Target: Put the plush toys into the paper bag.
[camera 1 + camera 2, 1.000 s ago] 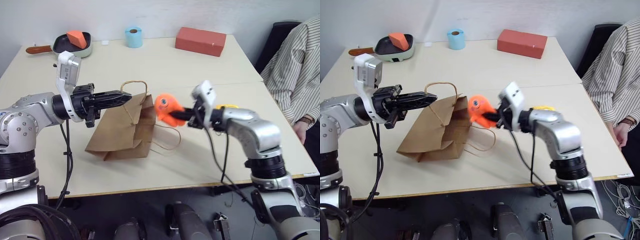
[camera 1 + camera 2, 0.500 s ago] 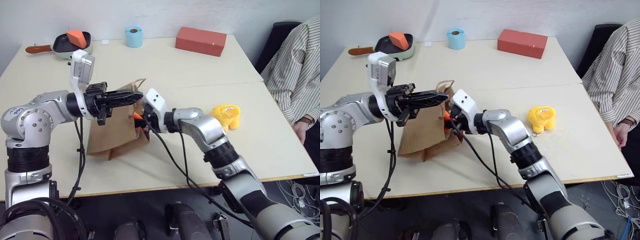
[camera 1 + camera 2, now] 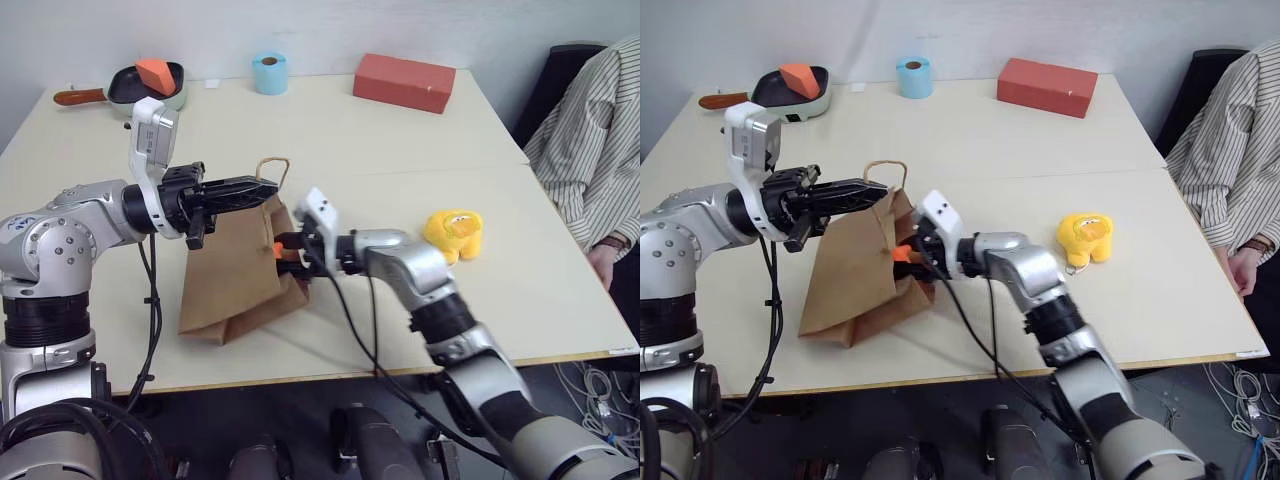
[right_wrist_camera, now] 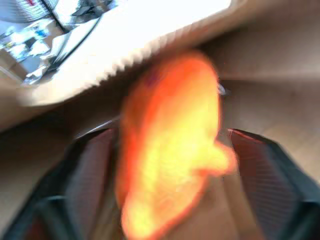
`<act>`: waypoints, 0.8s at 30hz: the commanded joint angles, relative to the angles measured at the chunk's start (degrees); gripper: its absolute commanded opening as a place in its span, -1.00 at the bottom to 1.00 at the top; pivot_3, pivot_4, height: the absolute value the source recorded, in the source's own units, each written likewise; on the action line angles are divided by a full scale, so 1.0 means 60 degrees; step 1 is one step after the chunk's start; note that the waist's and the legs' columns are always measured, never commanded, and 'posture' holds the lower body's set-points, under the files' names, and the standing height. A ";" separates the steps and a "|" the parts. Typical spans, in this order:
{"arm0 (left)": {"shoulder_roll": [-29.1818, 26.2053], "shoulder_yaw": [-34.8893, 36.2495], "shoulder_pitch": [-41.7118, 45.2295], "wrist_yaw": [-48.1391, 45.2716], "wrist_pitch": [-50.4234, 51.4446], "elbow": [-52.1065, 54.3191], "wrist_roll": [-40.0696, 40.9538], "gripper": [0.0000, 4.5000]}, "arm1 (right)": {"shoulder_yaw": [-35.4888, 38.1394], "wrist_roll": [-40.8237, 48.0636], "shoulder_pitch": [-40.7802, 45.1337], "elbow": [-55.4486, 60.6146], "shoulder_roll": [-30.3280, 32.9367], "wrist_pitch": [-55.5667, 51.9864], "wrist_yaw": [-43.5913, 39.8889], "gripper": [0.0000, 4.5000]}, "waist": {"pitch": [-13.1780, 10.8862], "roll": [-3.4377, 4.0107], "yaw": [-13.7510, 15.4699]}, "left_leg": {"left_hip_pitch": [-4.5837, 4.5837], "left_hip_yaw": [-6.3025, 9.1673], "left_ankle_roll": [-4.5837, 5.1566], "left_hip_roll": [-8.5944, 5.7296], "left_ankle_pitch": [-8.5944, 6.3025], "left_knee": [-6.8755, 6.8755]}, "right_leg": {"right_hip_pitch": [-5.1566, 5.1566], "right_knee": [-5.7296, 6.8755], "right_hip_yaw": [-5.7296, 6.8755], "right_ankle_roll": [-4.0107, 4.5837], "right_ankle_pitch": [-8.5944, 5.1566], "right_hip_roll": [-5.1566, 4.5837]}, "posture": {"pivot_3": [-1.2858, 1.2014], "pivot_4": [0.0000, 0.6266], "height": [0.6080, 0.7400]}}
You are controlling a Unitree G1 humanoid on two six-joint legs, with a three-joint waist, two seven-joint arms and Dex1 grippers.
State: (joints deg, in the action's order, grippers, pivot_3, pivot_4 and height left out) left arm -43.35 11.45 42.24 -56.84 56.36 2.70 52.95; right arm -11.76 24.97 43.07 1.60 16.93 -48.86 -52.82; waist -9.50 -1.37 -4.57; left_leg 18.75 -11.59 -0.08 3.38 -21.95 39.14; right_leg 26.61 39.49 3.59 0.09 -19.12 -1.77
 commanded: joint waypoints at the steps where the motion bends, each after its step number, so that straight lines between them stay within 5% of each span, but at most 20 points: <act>1: -0.0144 0.0307 0.0034 0.0008 -0.0015 0.0304 0.0156 -1.00 | 0.1531 0.1331 -0.0485 0.2380 0.0994 -0.1360 0.0189 0.98 | 0.0000 -0.0001 0.0039 | 0.0015 0.0015 0.0000 0.0000 0.0000 0.0005 | 0.0002 -0.0002 0.0003 0.0000 0.0000 0.0001 | 0.03 -0.52 1.00; 5: -0.0177 0.0369 -0.0016 0.0050 0.0083 0.0423 0.0228 -1.00 | 0.3653 0.1899 -0.1265 0.3469 0.2006 -0.2395 0.1396 0.98 | 0.0001 -0.0003 0.0020 | 0.0017 0.0023 -0.0002 0.0000 0.0000 0.0007 | 0.0003 0.0002 0.0007 0.0000 0.0000 0.0009 | 0.03 -0.52 1.00; 8: -0.0194 0.0436 -0.0055 0.0097 0.0169 0.0538 0.0308 -1.00 | 0.4655 0.0989 -0.1912 0.3259 0.2838 -0.2364 0.2727 0.98 | 0.0001 -0.0004 0.0020 | 0.0017 0.0024 -0.0003 -0.0001 0.0001 0.0006 | 0.0002 0.0000 0.0005 0.0000 0.0000 0.0011 | 0.03 -0.52 1.00; 12: -0.0192 0.0430 -0.0067 0.0096 0.0190 0.0557 0.0320 -1.00 | 0.4996 -0.0429 -0.2531 0.2065 0.3355 -0.1277 0.4171 0.98 | 0.0001 -0.0004 -0.0007 | 0.0016 0.0019 -0.0006 -0.0003 0.0002 0.0004 | 0.0002 -0.0001 -0.0002 0.0000 0.0000 0.0018 | 0.03 -0.52 1.00; 18: -0.0104 0.0266 0.0192 0.0047 0.0028 0.0336 0.0150 -1.00 | 0.5070 -0.1266 -0.1950 -0.0885 0.2630 0.0190 0.5559 0.98 | -0.0002 0.0000 -0.0046 | 0.0006 0.0004 -0.0014 -0.0002 0.0008 0.0000 | 0.0002 0.0004 -0.0023 0.0000 0.0000 0.0033 | 0.03 -0.52 1.00; 24: -0.0090 0.0269 0.0168 0.0010 -0.0024 0.0327 0.0130 -1.00 | 0.5885 0.0223 -0.1366 -0.1463 0.1485 -0.0708 0.5441 0.32 | -0.0002 0.0001 -0.0039 | -0.0013 0.0005 -0.0026 -0.0001 0.0014 -0.0009 | 0.0000 0.0017 -0.0045 0.0000 0.0000 0.0044 | 0.03 -0.52 1.00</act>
State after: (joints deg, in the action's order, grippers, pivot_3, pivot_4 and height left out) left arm -43.53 12.33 42.43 -56.33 57.33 3.75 53.52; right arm 21.22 22.90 33.88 -7.71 26.53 -50.76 -20.35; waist -9.51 -1.36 -4.81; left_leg 18.68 -11.55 -0.24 3.37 -21.86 39.08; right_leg 26.62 39.60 3.31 0.10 -19.12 -1.50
